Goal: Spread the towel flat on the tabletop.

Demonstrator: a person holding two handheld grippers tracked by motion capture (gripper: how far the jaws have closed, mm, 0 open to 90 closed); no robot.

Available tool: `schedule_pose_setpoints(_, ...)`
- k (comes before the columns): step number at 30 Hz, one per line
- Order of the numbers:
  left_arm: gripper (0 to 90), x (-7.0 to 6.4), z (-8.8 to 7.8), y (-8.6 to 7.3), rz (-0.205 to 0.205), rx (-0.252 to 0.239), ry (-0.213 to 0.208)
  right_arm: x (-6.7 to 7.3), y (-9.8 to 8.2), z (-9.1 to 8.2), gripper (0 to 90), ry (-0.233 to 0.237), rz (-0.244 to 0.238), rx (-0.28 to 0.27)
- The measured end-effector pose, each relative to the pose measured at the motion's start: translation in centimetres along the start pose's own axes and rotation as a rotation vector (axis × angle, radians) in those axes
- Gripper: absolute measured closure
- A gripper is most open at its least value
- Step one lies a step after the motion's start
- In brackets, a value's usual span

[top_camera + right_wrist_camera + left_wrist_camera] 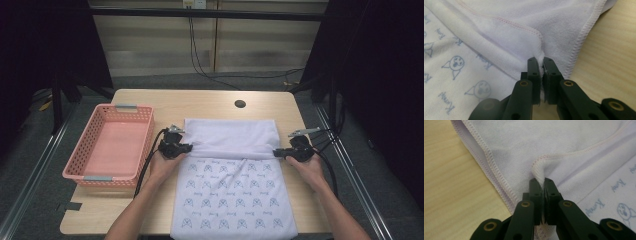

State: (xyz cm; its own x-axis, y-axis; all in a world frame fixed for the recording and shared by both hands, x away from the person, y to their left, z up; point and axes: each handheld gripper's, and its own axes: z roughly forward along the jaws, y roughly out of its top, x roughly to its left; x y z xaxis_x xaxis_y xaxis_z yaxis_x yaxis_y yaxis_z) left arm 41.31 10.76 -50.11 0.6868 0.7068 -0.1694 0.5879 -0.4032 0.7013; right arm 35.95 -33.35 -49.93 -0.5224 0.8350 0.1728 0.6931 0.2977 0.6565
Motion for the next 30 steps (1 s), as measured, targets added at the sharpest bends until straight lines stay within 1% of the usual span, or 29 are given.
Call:
schedule_pose_setpoints(1, 87.0, 0.2, 0.3, 0.4, -0.003, 0.007, 0.003, -0.1, 0.2, 0.1, 85.5, -0.004, 0.007, 0.001)
schedule_pose_setpoints(3, 86.9, 0.7, 0.7, 0.9, 0.024, 0.009, 0.005, -0.6, 0.5, 0.5, 85.5, -0.006, 0.022, -0.013)
schedule_pose_setpoints(4, 87.0, 1.0, 0.8, 1.2, 0.016, 0.012, -0.003, -0.9, 0.7, 0.7, 85.6, -0.007, 0.032, -0.017)
schedule_pose_setpoints(5, 87.0, 1.4, 0.9, 1.5, 0.0, 0.025, -0.002, -1.1, 0.9, 0.9, 85.5, -0.008, 0.037, -0.024)
schedule_pose_setpoints(6, 86.9, 1.5, 1.1, 1.7, -0.001, 0.022, 0.003, -1.3, 1.2, 1.1, 85.6, -0.009, 0.049, -0.026)
schedule_pose_setpoints(7, 87.0, 1.5, 1.2, 1.9, 0.013, 0.031, 0.02, -1.4, 1.4, 1.3, 85.6, -0.01, 0.05, -0.032)
schedule_pose_setpoints(8, 87.0, 1.6, 1.4, 2.1, 0.015, 0.029, 0.026, -1.6, 1.6, 1.6, 85.6, -0.013, 0.055, -0.038)
schedule_pose_setpoints(9, 87.0, 1.8, 1.6, 2.3, 0.005, 0.022, 0.033, -1.7, 1.8, 1.8, 85.6, -0.015, 0.06, -0.043)
schedule_pose_setpoints(10, 87.0, 2.1, 1.7, 2.3, -0.005, 0.012, 0.031, -2.0, 2.1, 2.1, 85.6, -0.022, 0.073, -0.047)
schedule_pose_setpoints(11, 87.0, 2.3, 1.8, 2.4, -0.003, 0.013, 0.035, -2.2, 2.4, 2.3, 85.6, -0.023, 0.082, -0.048)
schedule_pose_setpoints(14, 87.0, 3.1, 2.4, 2.8, -0.054, -0.013, 0.035, -2.7, 3.1, 2.7, 85.6, -0.04, 0.101, -0.045)
schedule_pose_setpoints(16, 87.0, 3.2, 2.7, 3.2, -0.049, -0.014, 0.049, -2.8, 3.6, 3.1, 85.6, -0.063, 0.103, -0.044)
schedule_pose_setpoints(17, 87.0, 3.3, 2.8, 3.4, -0.045, -0.01, 0.051, -2.8, 3.7, 3.1, 85.6, -0.069, 0.111, -0.043)
schedule_pose_setpoints(18, 87.0, 3.3, 2.9, 3.5, -0.049, -0.013, 0.054, -3.0, 3.8, 3.3, 85.6, -0.072, 0.11, -0.046)
schedule_pose_setpoints(19, 87.0, 3.4, 2.9, 3.6, -0.044, -0.002, 0.049, -3.2, 3.8, 3.3, 85.6, -0.074, 0.123, -0.056)
schedule_pose_setpoints(20, 87.2, 3.3, 2.8, 3.7, -0.049, 0.009, 0.05, -3.4, 3.7, 3.5, 85.6, -0.059, 0.154, -0.074)
schedule_pose_setpoints(21, 87.3, 3.1, 2.8, 3.7, -0.054, 0.005, 0.046, -3.5, 3.6, 3.5, 85.6, -0.053, 0.179, -0.088)
schedule_pose_setpoints(22, 87.3, 2.9, 2.6, 3.7, -0.043, 0.0, 0.045, -3.5, 3.6, 3.6, 85.7, -0.05, 0.187, -0.1)
schedule_pose_setpoints(23, 87.3, 2.7, 2.1, 3.8, -0.042, -0.014, 0.039, -3.5, 3.7, 3.6, 85.7, -0.042, 0.184, -0.108)
schedule_pose_setpoints(24, 87.3, 2.6, 1.4, 3.9, -0.049, -0.035, 0.02, -3.4, 3.8, 3.3, 85.7, -0.04, 0.172, -0.11)
schedule_pose_setpoints(25, 87.3, 2.5, 0.7, 4.2, -0.067, -0.073, 0.001, -3.5, 4.1, 2.8, 85.7, -0.038, 0.164, -0.125)
schedule_pose_setpoints(26, 87.3, 2.2, 0.1, 4.5, -0.055, -0.089, -0.002, -3.6, 4.4, 1.9, 85.6, -0.027, 0.161, -0.161)
schedule_pose_setpoints(27, 87.3, 1.9, -0.8, 5.0, -0.035, -0.115, -0.006, -3.7, 4.7, 1.1, 85.7, -0.02, 0.163, -0.185)
schedule_pose_setpoints(28, 87.2, 1.4, -1.9, 5.7, -0.037, -0.16, -0.024, -3.7, 5.3, 0.1, 85.7, -0.023, 0.154, -0.205)
schedule_pose_setpoints(29, 87.2, 1.1, -2.6, 6.1, -0.026, -0.175, -0.025, -3.5, 6.1, -1.3, 85.7, -0.029, 0.133, -0.232)
schedule_pose_setpoints(30, 87.2, 0.6, -3.7, 6.8, 0.005, -0.185, -0.019, -3.4, 6.6, -2.1, 85.7, -0.027, 0.124, -0.25)
